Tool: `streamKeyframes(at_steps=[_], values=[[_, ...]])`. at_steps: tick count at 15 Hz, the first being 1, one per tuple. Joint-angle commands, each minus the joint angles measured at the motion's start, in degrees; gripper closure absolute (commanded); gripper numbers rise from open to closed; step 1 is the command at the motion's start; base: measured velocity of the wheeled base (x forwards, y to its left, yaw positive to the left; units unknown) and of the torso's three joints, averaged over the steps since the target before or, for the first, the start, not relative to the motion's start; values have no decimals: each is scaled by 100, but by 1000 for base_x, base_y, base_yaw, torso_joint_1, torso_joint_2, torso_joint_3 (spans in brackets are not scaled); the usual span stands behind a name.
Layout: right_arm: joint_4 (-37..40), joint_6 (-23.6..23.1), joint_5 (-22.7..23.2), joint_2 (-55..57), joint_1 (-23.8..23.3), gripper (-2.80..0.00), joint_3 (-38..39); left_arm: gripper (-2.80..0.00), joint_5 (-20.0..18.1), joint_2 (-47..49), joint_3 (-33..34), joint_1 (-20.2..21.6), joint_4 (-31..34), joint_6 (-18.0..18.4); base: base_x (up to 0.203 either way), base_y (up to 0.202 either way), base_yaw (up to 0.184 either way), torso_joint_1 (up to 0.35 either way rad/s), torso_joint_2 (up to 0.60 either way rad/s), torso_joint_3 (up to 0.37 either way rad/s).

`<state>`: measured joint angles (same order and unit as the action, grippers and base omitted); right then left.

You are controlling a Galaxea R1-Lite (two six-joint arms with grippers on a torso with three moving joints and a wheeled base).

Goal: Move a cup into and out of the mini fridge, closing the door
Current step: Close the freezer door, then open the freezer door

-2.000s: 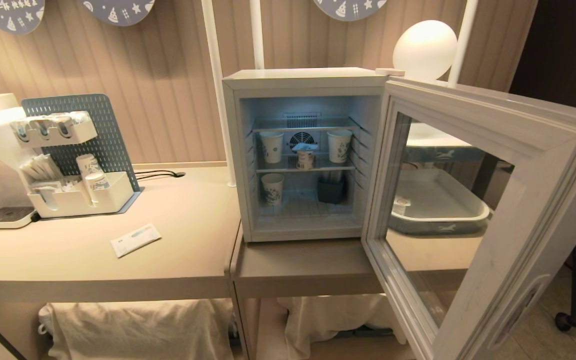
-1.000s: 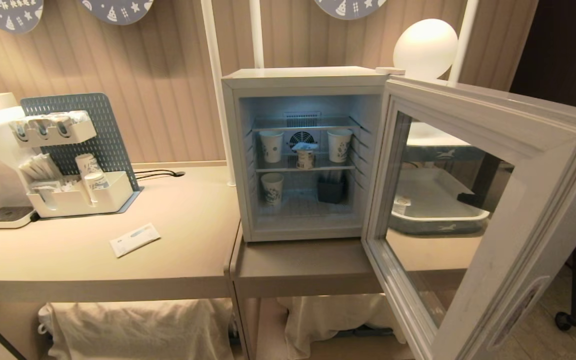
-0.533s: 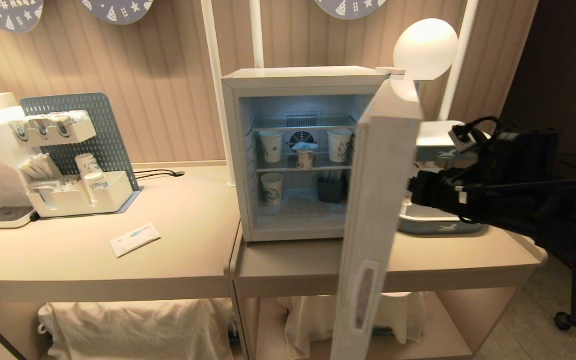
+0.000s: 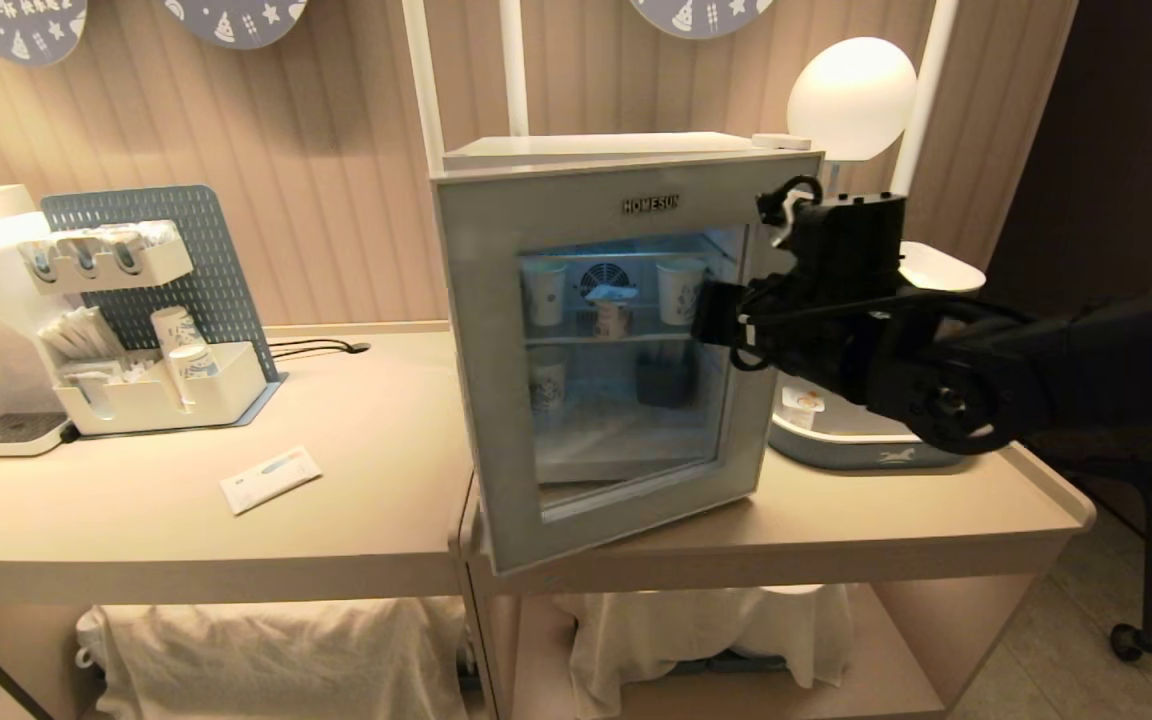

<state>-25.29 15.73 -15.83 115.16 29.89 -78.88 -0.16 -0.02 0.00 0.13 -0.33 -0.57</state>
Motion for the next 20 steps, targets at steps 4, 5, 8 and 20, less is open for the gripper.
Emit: streamKeyframes(at_steps=[4, 5, 8, 20], values=[[288, -581, -939, 885, 281, 0, -875, 0, -1, 2, 0, 4, -2, -4, 0, 0, 0, 0, 0, 0], [298, -597, -966, 885, 281, 0, -883, 0, -1, 2, 0, 4, -2, -4, 0, 0, 0, 0, 0, 0], [339, -633, -1002, 772, 280, 0, -748, 0, -1, 2, 0, 4, -2, -4, 0, 0, 0, 0, 0, 0], [412, -1010, -3252, -4555, -1354, 0, 2390, 0, -1, 2, 0, 4, -2, -4, 0, 0, 0, 0, 0, 0]])
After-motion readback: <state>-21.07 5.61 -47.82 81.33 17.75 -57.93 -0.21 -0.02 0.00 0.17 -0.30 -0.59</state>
